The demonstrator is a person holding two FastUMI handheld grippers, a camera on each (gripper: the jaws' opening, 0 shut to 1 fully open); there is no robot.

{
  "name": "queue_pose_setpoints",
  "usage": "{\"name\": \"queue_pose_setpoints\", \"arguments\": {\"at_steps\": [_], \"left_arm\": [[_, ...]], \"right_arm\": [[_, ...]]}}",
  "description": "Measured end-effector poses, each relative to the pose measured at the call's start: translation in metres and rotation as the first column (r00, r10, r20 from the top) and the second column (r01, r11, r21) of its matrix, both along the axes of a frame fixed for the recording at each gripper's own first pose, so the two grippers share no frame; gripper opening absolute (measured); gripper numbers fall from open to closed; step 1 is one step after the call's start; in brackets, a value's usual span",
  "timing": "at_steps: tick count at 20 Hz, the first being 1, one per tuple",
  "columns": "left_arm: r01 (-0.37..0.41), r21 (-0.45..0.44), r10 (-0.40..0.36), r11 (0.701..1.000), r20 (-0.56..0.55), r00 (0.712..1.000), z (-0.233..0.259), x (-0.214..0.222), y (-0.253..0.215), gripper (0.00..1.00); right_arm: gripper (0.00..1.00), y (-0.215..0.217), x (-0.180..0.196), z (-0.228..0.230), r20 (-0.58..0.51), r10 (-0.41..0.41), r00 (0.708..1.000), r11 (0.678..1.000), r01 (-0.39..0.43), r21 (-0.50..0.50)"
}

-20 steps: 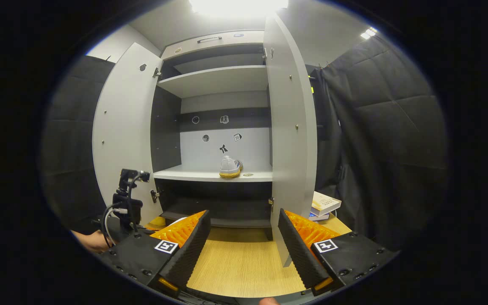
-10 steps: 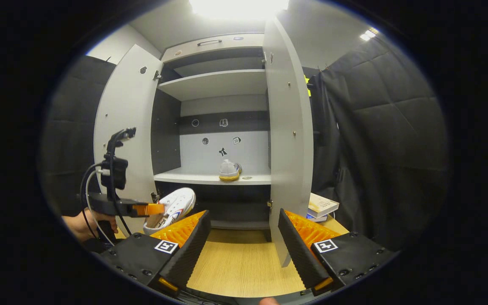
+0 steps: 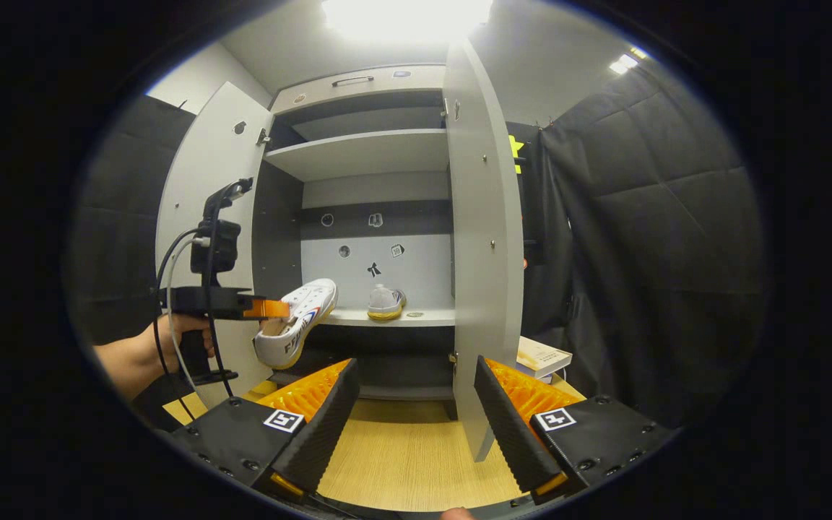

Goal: Grab one shoe with the right hand and put it into the shoe cabinet, grab the other shoe with the left hand and put it into the shoe cabinet; then close the right door with the right hand and the left door with the left hand.

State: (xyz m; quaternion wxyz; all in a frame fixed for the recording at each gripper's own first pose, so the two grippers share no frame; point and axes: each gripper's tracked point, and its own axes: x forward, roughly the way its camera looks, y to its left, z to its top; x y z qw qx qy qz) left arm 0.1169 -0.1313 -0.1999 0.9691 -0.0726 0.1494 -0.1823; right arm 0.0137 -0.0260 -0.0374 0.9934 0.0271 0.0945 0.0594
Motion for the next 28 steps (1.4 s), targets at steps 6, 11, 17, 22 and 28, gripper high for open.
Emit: {"name": "queue_pose_setpoints", "arguments": {"at_steps": [6,11,17,22,28], "left_arm": [[-0.010,-0.014,0.011,1.000,0.049,0.999,0.000,-0.004,0.001,0.00],[-0.032,-0.005,0.032,0.999,0.070,0.997,0.000,-0.006,0.000,0.01],[-0.066,-0.007,0.067,0.998,0.049,0.997,-0.002,-0.007,0.000,0.01],[-0.067,0.028,0.068,0.997,-0.032,0.997,-0.014,0.003,-0.002,0.01],[-0.061,0.083,0.068,0.995,-0.090,0.994,-0.024,0.012,-0.010,0.01]], "right_arm": [[0.97,-0.009,0.005,-0.010,-0.017,-0.021,1.000,1.000,0.021,0.004],[1.00,-0.018,0.007,-0.016,-0.031,-0.045,0.999,0.999,0.045,0.008],[0.96,-0.021,0.007,-0.023,-0.047,-0.048,0.998,0.999,0.048,-0.006],[1.00,-0.025,0.012,-0.030,-0.058,-0.057,0.997,0.998,0.056,-0.010],[1.00,-0.025,0.016,-0.036,-0.077,-0.052,0.996,0.998,0.050,-0.022]]}}
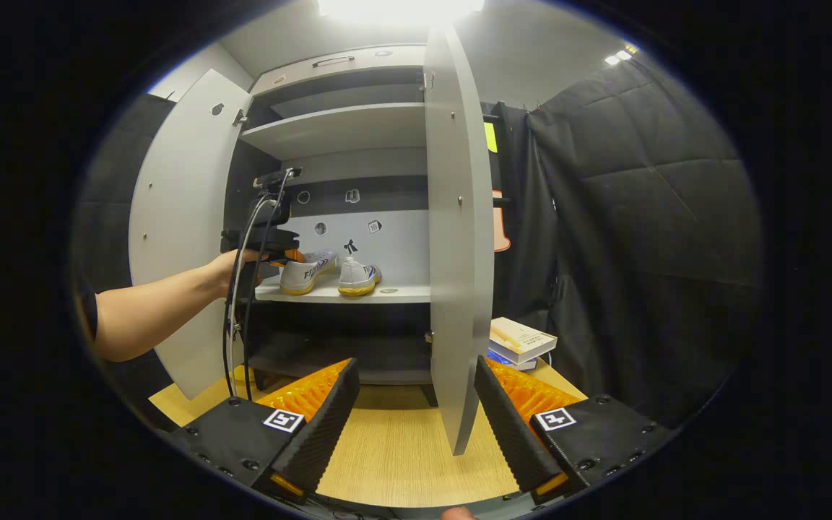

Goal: Grab one shoe with the right hand and put it into the shoe cabinet, grab the other shoe with the left hand and put it into the shoe cabinet; then close the right door with the right hand and the left door with the left hand.

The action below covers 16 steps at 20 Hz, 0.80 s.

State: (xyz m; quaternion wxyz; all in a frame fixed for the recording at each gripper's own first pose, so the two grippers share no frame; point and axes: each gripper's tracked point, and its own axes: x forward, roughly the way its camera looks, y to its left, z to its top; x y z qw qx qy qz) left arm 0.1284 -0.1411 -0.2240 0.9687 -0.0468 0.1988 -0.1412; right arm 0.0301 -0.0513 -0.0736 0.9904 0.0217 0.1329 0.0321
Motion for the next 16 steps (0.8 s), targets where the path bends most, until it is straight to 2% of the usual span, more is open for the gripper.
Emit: {"name": "queue_pose_setpoints", "arguments": {"at_steps": [3,6,7,9,11,12,13,16], "left_arm": [[0.007,-0.010,-0.007,1.000,0.003,1.000,0.000,-0.002,-0.007,0.02],[-0.033,0.013,0.032,0.999,0.081,0.996,0.020,0.003,0.004,0.14],[-0.017,0.013,0.016,1.000,0.090,0.996,0.028,-0.001,0.001,0.16],[-0.004,0.036,0.001,0.999,0.098,0.995,0.028,-0.015,-0.002,0.57],[-0.028,0.066,0.019,0.997,0.131,0.991,0.033,-0.022,0.004,0.98],[-0.033,0.064,0.024,0.997,0.147,0.989,0.041,-0.033,0.006,0.89],[-0.031,0.050,0.022,0.998,0.162,0.986,0.050,-0.043,0.006,0.98],[-0.037,0.022,0.031,0.999,0.217,0.976,0.079,-0.071,0.017,1.00]], "right_arm": [[1.00,0.000,0.001,-0.001,0.000,-0.004,1.000,1.000,0.004,0.006],[1.00,-0.001,0.000,-0.003,-0.007,-0.010,1.000,1.000,0.010,0.011],[1.00,-0.002,-0.001,-0.003,-0.005,-0.013,1.000,1.000,0.013,0.012],[1.00,-0.002,-0.003,-0.001,0.002,-0.011,1.000,1.000,0.011,0.018],[1.00,0.001,-0.005,0.001,0.005,-0.002,1.000,1.000,0.001,0.022],[1.00,0.003,-0.006,0.003,0.011,0.004,1.000,1.000,-0.004,0.021],[1.00,0.004,-0.007,0.006,0.020,0.008,1.000,1.000,-0.009,0.020],[1.00,0.005,-0.013,0.016,0.047,0.016,0.999,0.999,-0.017,0.027]]}}
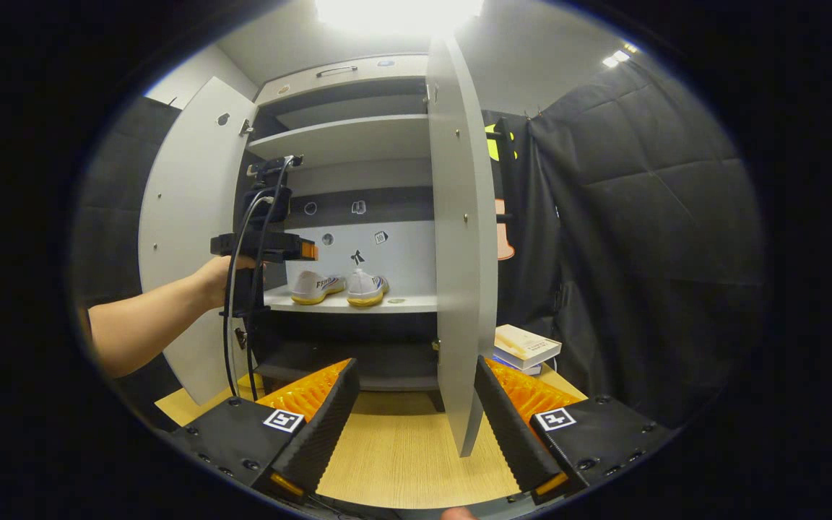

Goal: Grab one shoe with the right hand and put it into the shoe cabinet, grab the other shoe with the left hand and put it into the shoe cabinet; then close the right door with the right hand and the left door with the left hand.

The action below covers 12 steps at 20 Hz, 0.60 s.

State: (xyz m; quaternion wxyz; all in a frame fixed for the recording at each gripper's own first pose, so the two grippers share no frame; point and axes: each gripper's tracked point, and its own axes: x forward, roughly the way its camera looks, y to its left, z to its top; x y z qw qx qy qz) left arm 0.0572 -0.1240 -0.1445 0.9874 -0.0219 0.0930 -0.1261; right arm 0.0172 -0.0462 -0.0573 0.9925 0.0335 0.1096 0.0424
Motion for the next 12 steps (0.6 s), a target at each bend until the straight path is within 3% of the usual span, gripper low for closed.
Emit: {"name": "queue_pose_setpoints", "arguments": {"at_steps": [7,12], "left_arm": [[0.023,-0.015,-0.021,1.000,0.117,0.993,0.069,-0.085,0.030,1.00],[0.019,-0.044,-0.012,0.999,0.156,0.988,0.090,-0.147,0.062,1.00]], "right_arm": [[1.00,0.004,-0.013,0.021,0.049,0.020,0.999,1.000,-0.020,0.003],[1.00,0.012,-0.023,0.036,0.079,0.043,0.996,0.999,-0.043,-0.007]]}}
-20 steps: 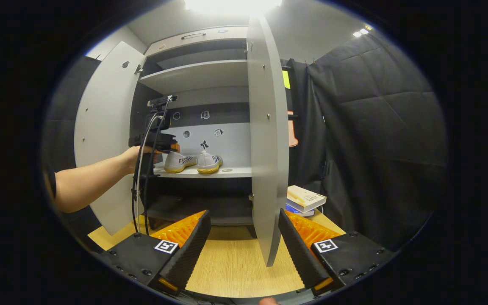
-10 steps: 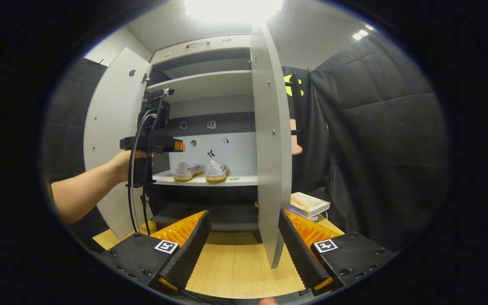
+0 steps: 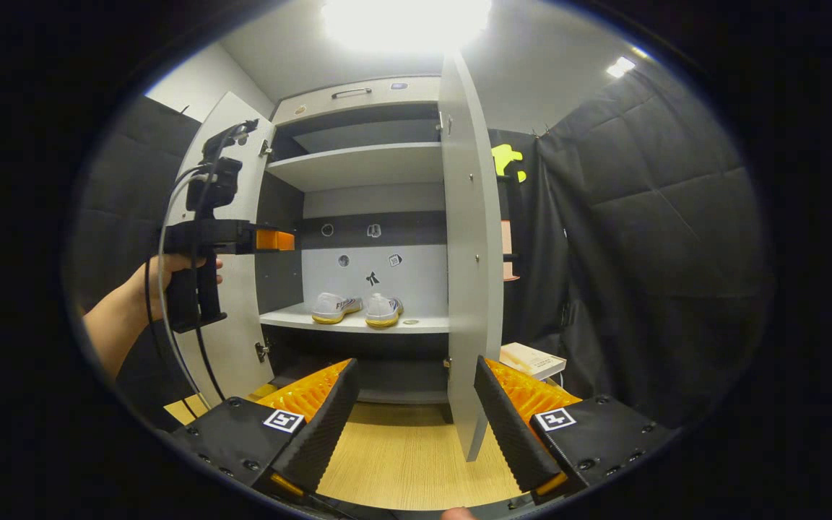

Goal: Grab one shoe with the right hand and put it into the shoe cabinet, grab the other shoe with the left hand and put it into the shoe cabinet; then close the right door with the right hand and the left door with the left hand.

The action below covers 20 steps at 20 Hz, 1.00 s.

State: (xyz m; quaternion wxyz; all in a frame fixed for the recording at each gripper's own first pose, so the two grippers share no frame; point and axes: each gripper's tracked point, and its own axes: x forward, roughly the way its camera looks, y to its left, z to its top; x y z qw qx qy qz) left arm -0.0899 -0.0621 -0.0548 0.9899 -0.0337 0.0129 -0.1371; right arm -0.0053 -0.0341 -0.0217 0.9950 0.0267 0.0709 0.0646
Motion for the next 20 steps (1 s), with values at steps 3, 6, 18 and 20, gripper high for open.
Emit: {"name": "queue_pose_setpoints", "arguments": {"at_steps": [3,6,18,20], "left_arm": [[-0.003,0.002,0.003,1.000,0.006,1.000,0.005,-0.035,0.015,1.00],[-0.002,-0.005,0.002,1.000,0.010,1.000,0.001,-0.064,0.030,0.98],[-0.078,0.013,0.078,0.997,-0.009,0.997,-0.016,-0.153,0.118,0.98],[-0.091,0.017,0.091,0.996,-0.010,0.996,-0.018,-0.161,0.133,0.98]], "right_arm": [[1.00,0.007,-0.004,0.009,0.018,0.015,1.000,1.000,-0.015,-0.006],[1.00,0.014,-0.007,0.016,0.031,0.029,0.999,1.000,-0.029,-0.004],[0.96,0.048,-0.008,0.031,0.041,0.076,0.996,0.996,-0.077,0.036],[1.00,0.049,-0.005,0.033,0.041,0.079,0.996,0.996,-0.080,0.039]]}}
